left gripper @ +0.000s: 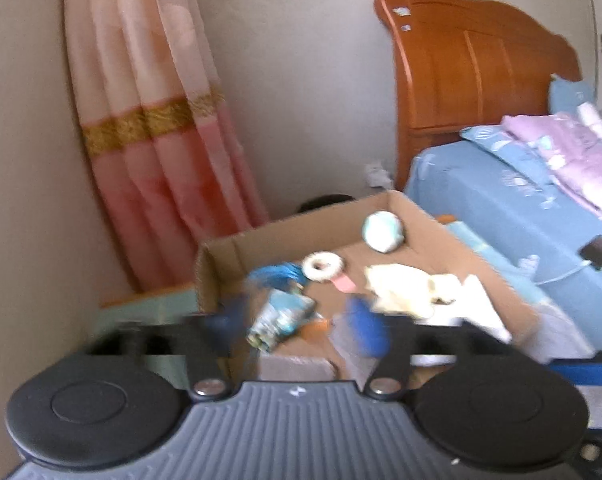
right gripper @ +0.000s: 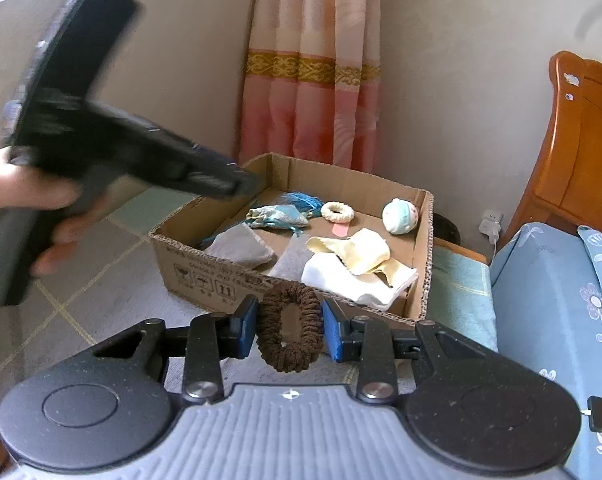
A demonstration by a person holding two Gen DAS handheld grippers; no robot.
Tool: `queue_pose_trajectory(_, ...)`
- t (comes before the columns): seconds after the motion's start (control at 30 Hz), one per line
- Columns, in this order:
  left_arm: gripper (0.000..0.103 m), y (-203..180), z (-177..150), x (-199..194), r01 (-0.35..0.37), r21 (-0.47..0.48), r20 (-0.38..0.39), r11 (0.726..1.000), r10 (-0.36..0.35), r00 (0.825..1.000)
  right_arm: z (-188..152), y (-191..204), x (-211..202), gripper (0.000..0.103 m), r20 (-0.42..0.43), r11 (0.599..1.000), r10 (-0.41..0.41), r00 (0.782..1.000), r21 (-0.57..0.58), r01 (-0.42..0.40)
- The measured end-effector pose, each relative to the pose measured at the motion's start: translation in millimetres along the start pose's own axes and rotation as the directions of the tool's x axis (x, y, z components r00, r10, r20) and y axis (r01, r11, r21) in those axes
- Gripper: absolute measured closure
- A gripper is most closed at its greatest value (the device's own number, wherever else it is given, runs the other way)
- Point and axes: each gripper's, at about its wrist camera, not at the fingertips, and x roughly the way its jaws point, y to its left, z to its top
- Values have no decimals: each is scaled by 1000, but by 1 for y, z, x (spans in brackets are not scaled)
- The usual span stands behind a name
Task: Organize soft objects
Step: 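Carry the orange piece and scrunchie over the box and open both tools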
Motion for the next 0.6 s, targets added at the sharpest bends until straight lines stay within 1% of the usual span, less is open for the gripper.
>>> queue_pose_trajectory(0.03,7,0,-1,-2,-3,-2,19,1000,3,1000,0,-1,-1,64,1,1000,-4,1000,3,4)
queue_pose_trajectory(0.07,7,1,-2,-6,6,-11,35,1000,-6,999,1,-2,-1,64,3,1000,-5,1000,3,5)
queue_pose_trajectory(0.1,7,4,-3,-10,17,-19,36,1000,-16,999,1,-3,-2,64,5,1000,-4,1000,5,4)
queue_pose_trajectory(0.17,3,7,-6,-20,22,-37,15,999,-21,1000,3,-6,-1,64,8,1000,-5,1000,6,5)
queue_pose_trajectory(0.33,0,10,-20,-52,-24,-34,6,999,25,1000,14,-15,3,64,14,1000,0,1000,28,-1)
queue_pose_trajectory(0.4,0,13,-24,-63,-40,-51,5,998,40,999,21,-20,7,64,8,999,7,1000,48,-7)
queue_pose_trajectory(0.53,0,17,-34,-84,-43,-100,12,994,45,999,40,-27,24,64,-18,997,22,1000,69,-20)
queue_pose_trajectory(0.6,1,17,-40,-93,-69,-106,25,992,72,997,52,-29,35,64,-38,997,19,999,69,-16)
